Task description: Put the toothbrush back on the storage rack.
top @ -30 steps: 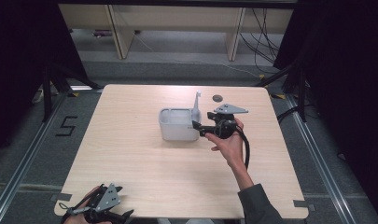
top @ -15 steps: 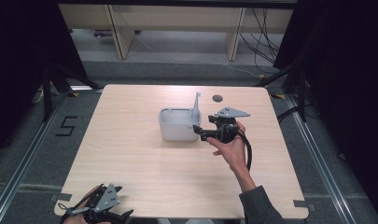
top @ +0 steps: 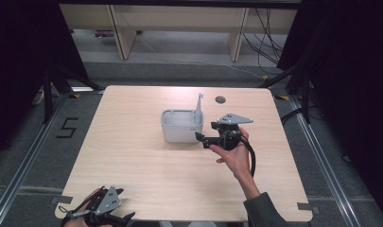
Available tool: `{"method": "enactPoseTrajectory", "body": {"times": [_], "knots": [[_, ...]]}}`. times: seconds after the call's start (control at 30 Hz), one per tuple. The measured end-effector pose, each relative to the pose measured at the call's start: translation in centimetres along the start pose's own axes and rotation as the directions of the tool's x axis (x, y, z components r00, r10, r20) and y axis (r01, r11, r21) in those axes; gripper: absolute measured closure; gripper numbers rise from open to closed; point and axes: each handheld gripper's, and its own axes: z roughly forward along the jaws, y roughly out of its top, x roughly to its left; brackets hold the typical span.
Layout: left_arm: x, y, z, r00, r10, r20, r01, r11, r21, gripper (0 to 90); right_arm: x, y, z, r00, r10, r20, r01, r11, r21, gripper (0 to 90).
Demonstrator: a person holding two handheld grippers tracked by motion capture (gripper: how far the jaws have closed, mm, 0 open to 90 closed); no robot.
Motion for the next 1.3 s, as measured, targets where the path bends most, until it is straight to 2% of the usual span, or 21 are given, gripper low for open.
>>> {"method": "enactPoseTrajectory", "body": {"times": [0.2, 0.23, 0.27, 0.33, 0.4, 0.47, 0.6, 0.67, 0.7, 0.77, 0.8, 0.87, 0.9, 0.97, 1.07, 1.13, 1.17, 1.2, 1.23, 1.27, 1.3], "knots": [[0.0, 0.0, 0.0, 1.0000, 0.004, -0.001, -0.004, 1.0000, 0.005, 15.7, 0.1, -0.3, -0.3, 0.9997, -0.022, 0.015, 0.022, 1.000, 0.000, 23.0], [0.1, 0.0, 0.0, 0.9999, 0.012, 0.003, -0.012, 0.9999, 0.011, 15.7, 0.2, -0.4, -0.3, 1.0000, 0.005, -0.004, -0.005, 1.000, 0.014, 22.9], [0.1, 0.0, 0.0, 1.0000, 0.006, -0.003, -0.006, 0.9999, 0.012, 15.7, 0.2, -0.4, -0.4, 0.9999, -0.009, 0.009, 0.008, 1.000, 0.013, 22.9], [0.1, 0.0, 0.0, 1.0000, 0.008, 0.000, -0.008, 1.0000, 0.005, 15.7, 0.2, -0.5, -0.4, 0.9998, -0.017, -0.006, 0.017, 1.000, -0.001, 22.8], [0.0, 0.0, 0.0, 1.0000, 0.004, 0.001, -0.004, 1.0000, 0.005, 15.7, 0.4, -0.6, -0.5, 1.0000, 0.001, -0.007, -0.001, 1.000, 0.016, 22.3], [0.0, 0.0, 0.0, 0.9999, -0.009, -0.006, 0.009, 1.0000, 0.004, 15.7, 0.4, -0.6, -0.6, 0.9997, -0.023, 0.004, 0.023, 0.999, 0.023, 22.0], [0.0, 0.0, 0.0, 1.0000, 0.003, -0.003, -0.003, 1.0000, 0.007, 15.7, 0.7, -0.9, -0.8, 0.9998, 0.015, -0.015, -0.015, 1.000, 0.022, 19.8], [0.0, 0.0, 0.1, 0.9999, -0.005, -0.011, 0.005, 1.0000, -0.003, 15.7, 0.6, -1.0, -0.8, 0.9998, -0.005, -0.018, 0.006, 1.000, 0.013, 19.0], [0.0, 0.0, 0.0, 1.0000, -0.003, -0.008, 0.003, 1.0000, 0.002, 15.7, 0.7, -1.1, -1.0, 0.9994, 0.033, -0.009, -0.033, 0.999, 0.019, 17.6], [0.0, -0.1, 0.1, 0.9999, -0.015, -0.005, 0.015, 0.9999, 0.002, 15.8, 0.5, -1.2, -1.0, 0.9998, 0.022, -0.002, -0.022, 1.000, 0.007, 17.2], [0.1, 0.0, 0.0, 1.0000, 0.003, -0.009, -0.003, 1.0000, 0.006, 15.7, 0.4, -1.2, -1.1, 0.9999, 0.002, 0.011, -0.003, 1.000, 0.013, 16.7], [0.0, 0.0, 0.1, 0.9999, -0.007, -0.010, 0.006, 1.0000, -0.003, 15.7, 0.3, -1.4, -1.2, 1.0000, 0.006, 0.003, -0.006, 1.000, 0.016, 16.6], [0.0, 0.0, 0.0, 0.9999, -0.005, -0.008, 0.005, 1.0000, 0.005, 15.7, 0.3, -1.5, -1.3, 0.9998, 0.006, 0.020, -0.006, 1.000, 0.009, 16.7], [0.1, 0.0, 0.1, 1.0000, -0.004, -0.004, 0.004, 1.0000, -0.002, 15.7, 0.4, -1.7, -1.4, 0.9994, 0.034, 0.000, -0.034, 0.999, 0.024, 16.4], [0.0, 0.0, 0.2, 0.9999, -0.013, -0.006, 0.013, 0.9999, -0.007, 15.7, 0.3, -1.7, -1.5, 0.9999, 0.006, 0.012, -0.006, 1.000, 0.020, 16.1], [0.0, 0.0, 0.1, 0.9999, -0.013, -0.003, 0.013, 0.9999, 0.000, 15.7, 0.5, -1.9, -1.7, 0.9995, 0.026, 0.015, -0.027, 0.999, 0.025, 16.1], [0.0, 0.0, 0.1, 0.9999, -0.009, -0.004, 0.009, 1.0000, -0.004, 15.7, 0.4, -2.0, -1.7, 0.9999, 0.001, 0.012, -0.001, 1.000, 0.020, 16.1], [0.0, 0.0, 0.2, 0.9998, -0.016, -0.009, 0.016, 0.9998, -0.007, 15.7, 0.7, -2.1, -1.7, 0.9993, 0.038, 0.003, -0.038, 0.999, 0.022, 16.1], [0.0, 0.0, 0.2, 0.9998, -0.015, -0.010, 0.015, 0.9999, -0.008, 15.7, 0.5, -2.2, -1.7, 0.9999, 0.006, -0.012, -0.005, 1.000, 0.021, 16.1], [0.0, 0.0, 0.1, 0.9999, -0.014, -0.009, 0.014, 0.9998, -0.010, 15.7, 0.6, -2.3, -1.8, 0.9999, 0.016, 0.001, -0.016, 1.000, 0.024, 16.1], [0.0, 0.0, 0.1, 0.9999, -0.011, -0.010, 0.011, 0.9999, -0.005, 15.7, 0.7, -2.4, -1.8, 0.9996, 0.024, -0.014, -0.023, 0.999, 0.024, 16.1]]}}
